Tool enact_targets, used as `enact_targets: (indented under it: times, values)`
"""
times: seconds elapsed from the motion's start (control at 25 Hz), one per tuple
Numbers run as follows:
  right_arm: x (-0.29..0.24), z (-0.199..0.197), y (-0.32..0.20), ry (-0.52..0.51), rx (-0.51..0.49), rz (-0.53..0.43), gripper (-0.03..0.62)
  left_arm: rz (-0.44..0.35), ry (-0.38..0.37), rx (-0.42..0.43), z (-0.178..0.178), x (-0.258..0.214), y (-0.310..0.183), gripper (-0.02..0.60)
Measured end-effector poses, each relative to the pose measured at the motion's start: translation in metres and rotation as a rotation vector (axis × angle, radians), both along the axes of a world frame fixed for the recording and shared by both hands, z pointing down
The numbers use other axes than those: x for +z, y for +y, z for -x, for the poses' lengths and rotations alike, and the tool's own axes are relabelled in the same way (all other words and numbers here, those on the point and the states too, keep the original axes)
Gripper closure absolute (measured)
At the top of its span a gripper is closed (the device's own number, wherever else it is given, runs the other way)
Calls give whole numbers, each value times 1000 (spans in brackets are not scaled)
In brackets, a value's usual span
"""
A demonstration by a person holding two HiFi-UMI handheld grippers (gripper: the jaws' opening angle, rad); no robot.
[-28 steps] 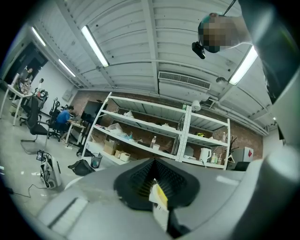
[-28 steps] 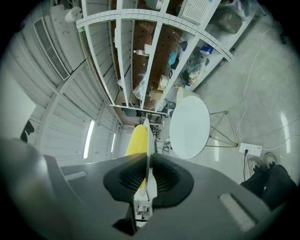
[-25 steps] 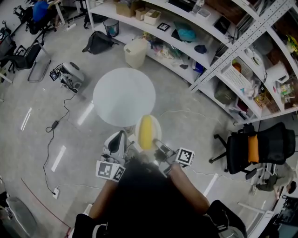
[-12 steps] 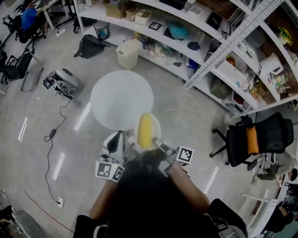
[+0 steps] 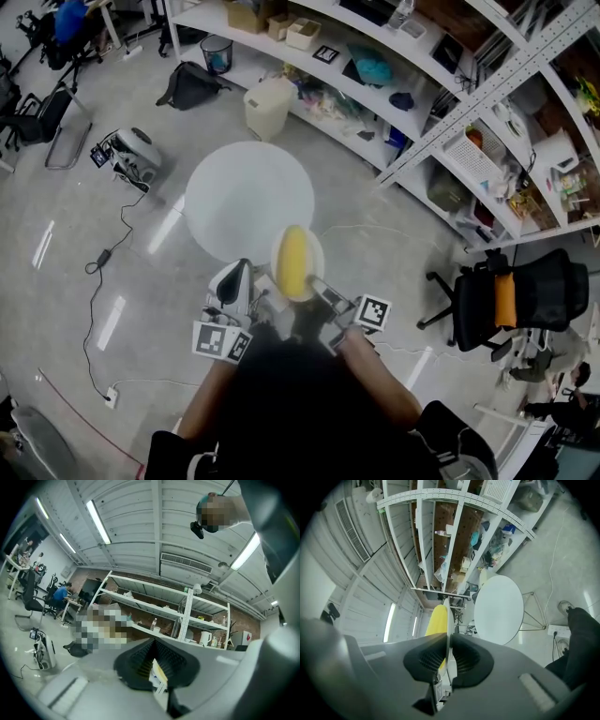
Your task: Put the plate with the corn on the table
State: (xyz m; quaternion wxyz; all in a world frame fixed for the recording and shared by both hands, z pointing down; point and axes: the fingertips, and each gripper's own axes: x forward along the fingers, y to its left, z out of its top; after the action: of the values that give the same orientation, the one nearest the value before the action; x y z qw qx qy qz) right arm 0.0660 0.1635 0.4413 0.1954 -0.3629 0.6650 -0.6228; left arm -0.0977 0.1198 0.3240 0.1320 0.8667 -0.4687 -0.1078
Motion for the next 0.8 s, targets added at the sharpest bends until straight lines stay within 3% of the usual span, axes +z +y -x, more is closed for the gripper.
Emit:
enact_targets:
  times: [0.8]
  values:
    - [-1,-24,-122,10,-199,-38,554,49,4,-165,-27,22,-101,578]
